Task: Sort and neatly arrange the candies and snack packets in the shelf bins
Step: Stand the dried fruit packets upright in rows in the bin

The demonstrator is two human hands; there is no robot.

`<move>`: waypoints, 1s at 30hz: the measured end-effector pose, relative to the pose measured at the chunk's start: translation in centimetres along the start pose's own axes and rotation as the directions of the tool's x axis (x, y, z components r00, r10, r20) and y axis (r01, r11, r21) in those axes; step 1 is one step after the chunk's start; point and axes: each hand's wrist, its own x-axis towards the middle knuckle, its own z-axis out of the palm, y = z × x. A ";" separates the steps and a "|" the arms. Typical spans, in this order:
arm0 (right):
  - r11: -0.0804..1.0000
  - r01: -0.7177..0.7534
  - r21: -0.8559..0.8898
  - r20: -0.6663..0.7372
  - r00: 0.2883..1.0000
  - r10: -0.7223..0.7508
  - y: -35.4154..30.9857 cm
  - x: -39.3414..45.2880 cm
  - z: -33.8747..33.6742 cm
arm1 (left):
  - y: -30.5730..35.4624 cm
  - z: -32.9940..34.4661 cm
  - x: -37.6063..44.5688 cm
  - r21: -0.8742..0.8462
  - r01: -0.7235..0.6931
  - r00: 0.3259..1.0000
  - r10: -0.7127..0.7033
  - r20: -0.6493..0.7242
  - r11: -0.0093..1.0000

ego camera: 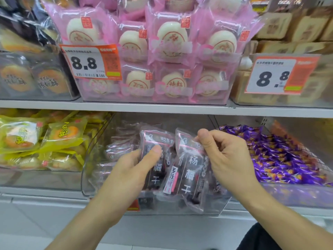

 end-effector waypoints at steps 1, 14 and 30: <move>0.999 -0.032 0.018 0.008 0.999 0.032 0.2 -0.1 0.2 | 0.3 0.6 -0.3 -0.040 0.020 0.999 -0.019 0.043 0.999; 0.997 -0.079 0.010 0.031 0.996 0.079 0.6 -0.9 2.0 | -1.2 3.1 -0.6 -0.108 0.009 0.975 0.015 0.220 0.994; 0.872 -0.319 0.372 0.427 0.893 0.145 1.1 -0.5 0.7 | -0.6 0.8 -0.5 0.018 -0.157 0.933 0.143 0.329 0.987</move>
